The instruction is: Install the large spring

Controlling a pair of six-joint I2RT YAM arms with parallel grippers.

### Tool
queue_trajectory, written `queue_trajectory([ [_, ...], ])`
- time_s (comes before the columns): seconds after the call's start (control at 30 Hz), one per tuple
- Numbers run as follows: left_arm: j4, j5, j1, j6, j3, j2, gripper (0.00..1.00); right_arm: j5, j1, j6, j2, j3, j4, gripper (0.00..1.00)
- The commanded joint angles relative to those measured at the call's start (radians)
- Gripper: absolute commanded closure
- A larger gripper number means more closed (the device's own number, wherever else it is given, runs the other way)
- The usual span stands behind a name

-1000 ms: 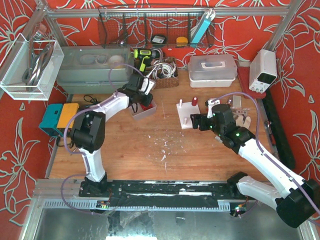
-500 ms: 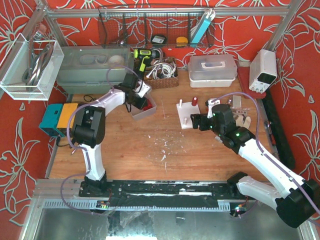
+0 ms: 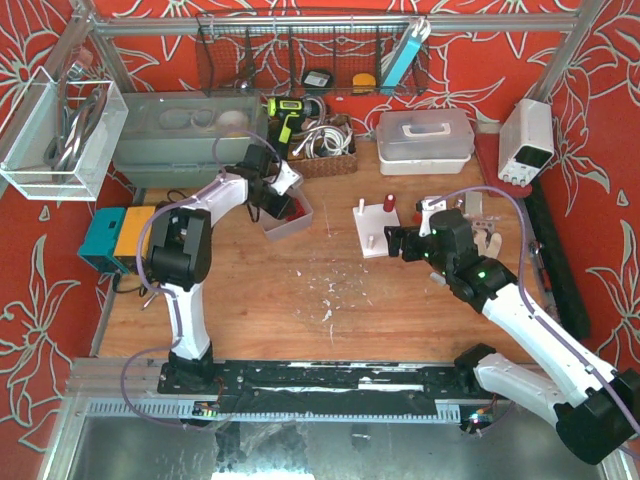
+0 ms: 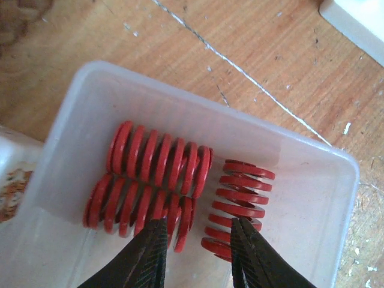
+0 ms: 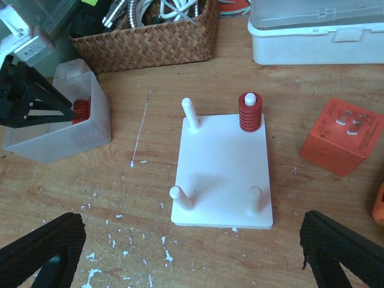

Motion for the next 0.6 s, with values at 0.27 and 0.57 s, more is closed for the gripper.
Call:
queue_trajectory([
  [0.27, -0.017, 0.053, -0.032, 0.035, 0.018, 0.06, 0.6, 0.031, 0.006, -0.007, 0.004, -0.018, 0.005, 0.01],
  [0.57, -0.014, 0.008, -0.039, 0.046, -0.014, 0.071, 0.59, 0.038, 0.006, -0.009, 0.005, -0.017, 0.007, 0.01],
])
